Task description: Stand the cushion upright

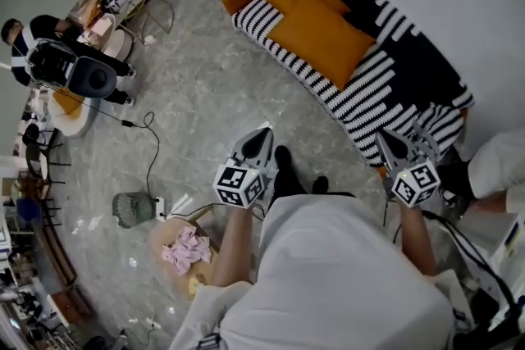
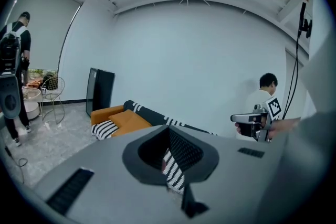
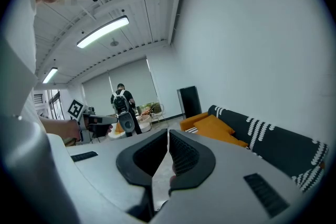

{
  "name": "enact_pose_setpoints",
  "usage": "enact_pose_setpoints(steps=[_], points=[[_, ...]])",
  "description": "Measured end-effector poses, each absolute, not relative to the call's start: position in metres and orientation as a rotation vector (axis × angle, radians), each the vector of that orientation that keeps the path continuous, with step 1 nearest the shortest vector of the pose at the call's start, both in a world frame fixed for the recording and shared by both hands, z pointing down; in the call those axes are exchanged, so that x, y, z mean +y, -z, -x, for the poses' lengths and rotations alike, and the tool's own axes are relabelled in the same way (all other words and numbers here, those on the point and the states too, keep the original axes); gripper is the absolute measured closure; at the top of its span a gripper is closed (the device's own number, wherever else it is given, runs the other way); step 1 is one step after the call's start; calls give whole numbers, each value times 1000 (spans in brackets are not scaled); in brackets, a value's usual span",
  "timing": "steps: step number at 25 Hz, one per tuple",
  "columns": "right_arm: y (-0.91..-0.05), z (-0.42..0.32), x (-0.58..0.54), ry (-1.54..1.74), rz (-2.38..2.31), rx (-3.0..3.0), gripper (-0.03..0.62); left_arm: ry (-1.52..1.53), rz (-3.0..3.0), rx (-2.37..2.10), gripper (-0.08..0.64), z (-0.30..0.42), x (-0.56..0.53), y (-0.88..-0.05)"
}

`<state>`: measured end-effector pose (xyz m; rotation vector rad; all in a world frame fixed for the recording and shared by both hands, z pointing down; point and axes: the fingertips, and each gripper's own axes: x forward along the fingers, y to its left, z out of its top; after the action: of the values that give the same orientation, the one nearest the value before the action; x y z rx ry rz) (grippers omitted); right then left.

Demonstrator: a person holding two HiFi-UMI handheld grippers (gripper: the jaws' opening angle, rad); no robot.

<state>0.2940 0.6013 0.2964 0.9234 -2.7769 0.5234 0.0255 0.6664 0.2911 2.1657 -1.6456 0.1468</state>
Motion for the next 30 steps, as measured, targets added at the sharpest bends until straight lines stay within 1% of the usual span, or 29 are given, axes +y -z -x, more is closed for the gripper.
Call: enact_pose_setpoints(steps=[6,14,23,30], points=[[-300,-283,590,-534,-984,-2763,555,-150,-2202,-1592,558,-14,645,-298],[-287,-250,554,-545,-1111,-2739,555,-163,-2242,-1504,558,23,597,-296],[-297,-221,522,-637,-1234,-2667,555,-204,-2311,-1403,558,56,541,-301],[-298,-199,506,-620,-1328,-2620,555,-234,-2363,-1317,558,76,514,-306]])
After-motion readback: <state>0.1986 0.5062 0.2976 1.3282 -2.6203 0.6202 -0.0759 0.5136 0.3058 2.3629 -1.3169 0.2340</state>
